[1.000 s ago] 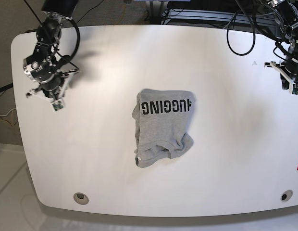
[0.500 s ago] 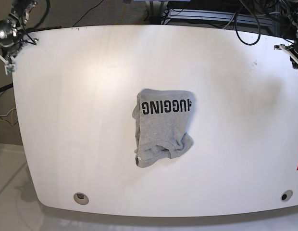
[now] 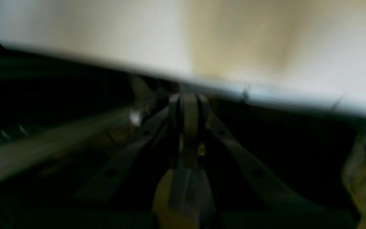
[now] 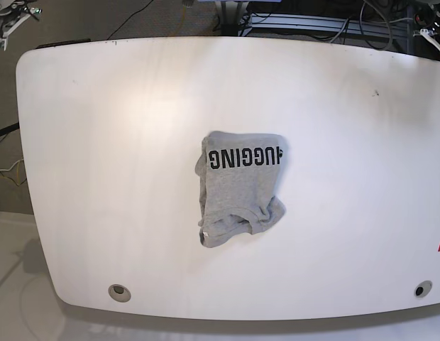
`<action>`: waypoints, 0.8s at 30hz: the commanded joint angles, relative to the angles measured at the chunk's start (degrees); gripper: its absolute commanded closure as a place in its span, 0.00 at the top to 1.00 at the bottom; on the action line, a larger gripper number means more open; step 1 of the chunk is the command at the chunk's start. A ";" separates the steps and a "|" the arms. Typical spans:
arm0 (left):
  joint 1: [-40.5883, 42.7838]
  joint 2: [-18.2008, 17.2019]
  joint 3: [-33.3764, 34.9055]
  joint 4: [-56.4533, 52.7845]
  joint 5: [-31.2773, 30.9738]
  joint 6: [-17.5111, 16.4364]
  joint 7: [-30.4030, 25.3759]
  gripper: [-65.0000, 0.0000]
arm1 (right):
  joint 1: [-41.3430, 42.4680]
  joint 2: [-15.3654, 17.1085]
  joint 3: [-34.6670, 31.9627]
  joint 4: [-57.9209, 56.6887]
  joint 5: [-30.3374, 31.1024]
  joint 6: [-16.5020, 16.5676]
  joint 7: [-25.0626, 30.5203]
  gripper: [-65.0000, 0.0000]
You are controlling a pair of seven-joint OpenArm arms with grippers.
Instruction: Fold the T-shirt properly
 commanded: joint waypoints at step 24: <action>-3.53 -1.09 -4.98 -46.36 27.48 0.16 -30.71 0.01 | 1.22 6.08 15.03 -59.28 -29.21 -0.53 39.00 0.00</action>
